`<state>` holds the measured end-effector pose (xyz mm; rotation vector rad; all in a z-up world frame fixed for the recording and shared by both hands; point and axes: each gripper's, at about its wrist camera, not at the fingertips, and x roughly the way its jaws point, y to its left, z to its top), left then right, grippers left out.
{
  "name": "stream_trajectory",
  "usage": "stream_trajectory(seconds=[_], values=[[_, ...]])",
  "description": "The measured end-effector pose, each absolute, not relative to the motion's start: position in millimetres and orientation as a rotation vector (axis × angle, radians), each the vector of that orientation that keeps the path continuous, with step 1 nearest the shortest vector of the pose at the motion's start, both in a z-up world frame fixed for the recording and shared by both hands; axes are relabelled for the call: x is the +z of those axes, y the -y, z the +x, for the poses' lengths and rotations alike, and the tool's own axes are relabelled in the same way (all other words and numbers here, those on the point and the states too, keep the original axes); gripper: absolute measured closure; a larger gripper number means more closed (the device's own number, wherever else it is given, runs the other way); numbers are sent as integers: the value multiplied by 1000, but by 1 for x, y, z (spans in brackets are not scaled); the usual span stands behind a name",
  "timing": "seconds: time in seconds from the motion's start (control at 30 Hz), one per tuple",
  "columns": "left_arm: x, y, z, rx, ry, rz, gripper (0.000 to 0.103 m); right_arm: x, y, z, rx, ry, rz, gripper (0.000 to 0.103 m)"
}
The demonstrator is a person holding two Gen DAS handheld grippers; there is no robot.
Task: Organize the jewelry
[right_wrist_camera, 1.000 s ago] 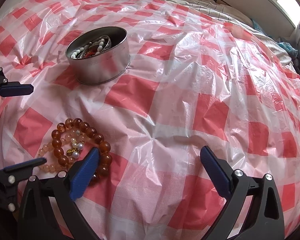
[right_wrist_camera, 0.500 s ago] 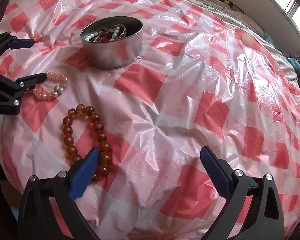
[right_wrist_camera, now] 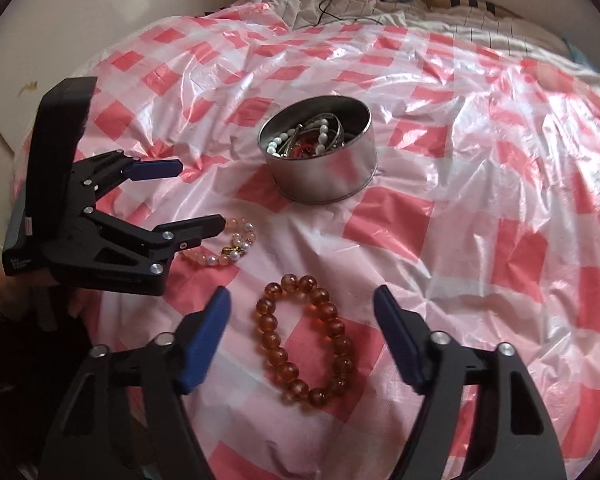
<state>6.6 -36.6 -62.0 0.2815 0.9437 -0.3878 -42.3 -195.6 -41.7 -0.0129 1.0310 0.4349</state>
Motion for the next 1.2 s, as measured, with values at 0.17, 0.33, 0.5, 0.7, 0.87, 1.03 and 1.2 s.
stream_trajectory(seconds=[0.17, 0.33, 0.5, 0.7, 0.87, 1.03, 1.2], values=[[-70, 42, 7, -397, -945, 311, 15, -49, 193, -41, 425, -1045, -59, 47], [-69, 43, 7, -400, -921, 313, 15, -41, 187, -46, 462, -996, -92, 54], [-74, 45, 8, -416, -928, 318, 15, -54, 188, -42, 425, -1050, -127, 63], [-72, 49, 5, -435, -903, 338, 15, -58, 189, -42, 426, -1068, -134, 71], [-74, 53, 3, -450, -904, 354, 15, -63, 174, -47, 401, -1060, -255, 71], [-74, 59, -1, -464, -906, 371, 15, -62, 169, -52, 405, -1039, -286, 91], [-76, 63, -4, -499, -933, 355, 17, -59, 182, -44, 384, -1035, -194, 91]])
